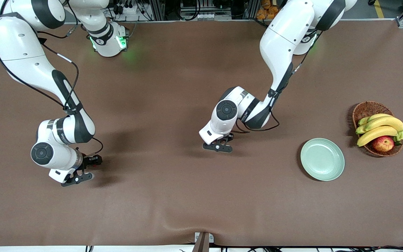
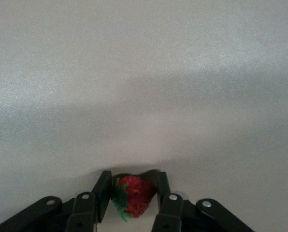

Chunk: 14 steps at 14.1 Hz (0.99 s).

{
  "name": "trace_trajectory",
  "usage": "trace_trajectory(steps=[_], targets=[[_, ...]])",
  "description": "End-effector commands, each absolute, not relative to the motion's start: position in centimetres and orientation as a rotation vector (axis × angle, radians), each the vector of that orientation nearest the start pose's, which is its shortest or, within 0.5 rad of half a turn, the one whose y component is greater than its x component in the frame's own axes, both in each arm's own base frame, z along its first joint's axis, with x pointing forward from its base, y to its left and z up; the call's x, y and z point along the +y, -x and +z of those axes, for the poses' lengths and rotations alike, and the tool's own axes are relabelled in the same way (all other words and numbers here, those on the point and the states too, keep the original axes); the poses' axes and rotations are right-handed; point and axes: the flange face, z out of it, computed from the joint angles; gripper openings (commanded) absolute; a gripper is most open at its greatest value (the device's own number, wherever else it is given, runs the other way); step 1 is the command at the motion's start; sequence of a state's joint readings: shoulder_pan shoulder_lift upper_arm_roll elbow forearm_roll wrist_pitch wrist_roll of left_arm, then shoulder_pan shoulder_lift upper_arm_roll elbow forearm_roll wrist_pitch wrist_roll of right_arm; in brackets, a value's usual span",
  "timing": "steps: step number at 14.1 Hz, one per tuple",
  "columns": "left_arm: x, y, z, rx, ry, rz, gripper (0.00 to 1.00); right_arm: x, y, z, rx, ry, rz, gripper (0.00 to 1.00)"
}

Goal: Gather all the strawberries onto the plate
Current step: 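Close the left gripper and the right gripper on their strawberries, then carry the strawberry to the plate with the left gripper while the right gripper carries another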

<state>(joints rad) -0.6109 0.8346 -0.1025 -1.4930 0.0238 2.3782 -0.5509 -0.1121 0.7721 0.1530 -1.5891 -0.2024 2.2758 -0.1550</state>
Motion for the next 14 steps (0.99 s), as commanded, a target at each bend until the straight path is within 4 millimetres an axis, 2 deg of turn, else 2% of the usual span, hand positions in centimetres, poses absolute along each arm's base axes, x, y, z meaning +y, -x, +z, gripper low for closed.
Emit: trace_trajectory(steps=[1,2,5,6,9,11,13,14], targets=[[-46.2,-55.4,18.8,0.242,3.191,-0.031,0.34,0.3,-68.6,18.2,-0.42,3.128,0.106,0.63],[-46.2,-55.4,18.8,0.24,3.191,-0.03,0.23,0.1,-68.5,18.2,-0.413,3.127,0.109,0.6],[-46.1,-55.5,19.0,0.237,3.191,-0.031,0.05,0.1,-68.4,18.3,-0.379,3.106,0.129,0.58],[-46.1,-55.5,19.6,0.242,3.186,-0.024,0.01,0.1,-68.4,18.3,-0.379,3.106,0.131,0.58],[-45.3,-56.1,20.3,0.226,3.182,-0.016,0.0,0.2,-68.4,18.3,-0.369,3.1,0.133,0.54],[-44.9,-56.4,21.5,0.223,3.175,-0.009,0.0,0.5,-68.3,18.4,-0.358,3.089,0.146,0.54],[-43.0,-57.8,22.8,0.214,3.162,-0.015,0.0,0.4,-68.2,18.5,-0.356,3.088,0.163,0.54],[-41.3,-59.0,23.6,0.223,3.152,-0.024,0.0,0.5,-68.2,18.7,-0.358,3.087,0.16,0.47]])
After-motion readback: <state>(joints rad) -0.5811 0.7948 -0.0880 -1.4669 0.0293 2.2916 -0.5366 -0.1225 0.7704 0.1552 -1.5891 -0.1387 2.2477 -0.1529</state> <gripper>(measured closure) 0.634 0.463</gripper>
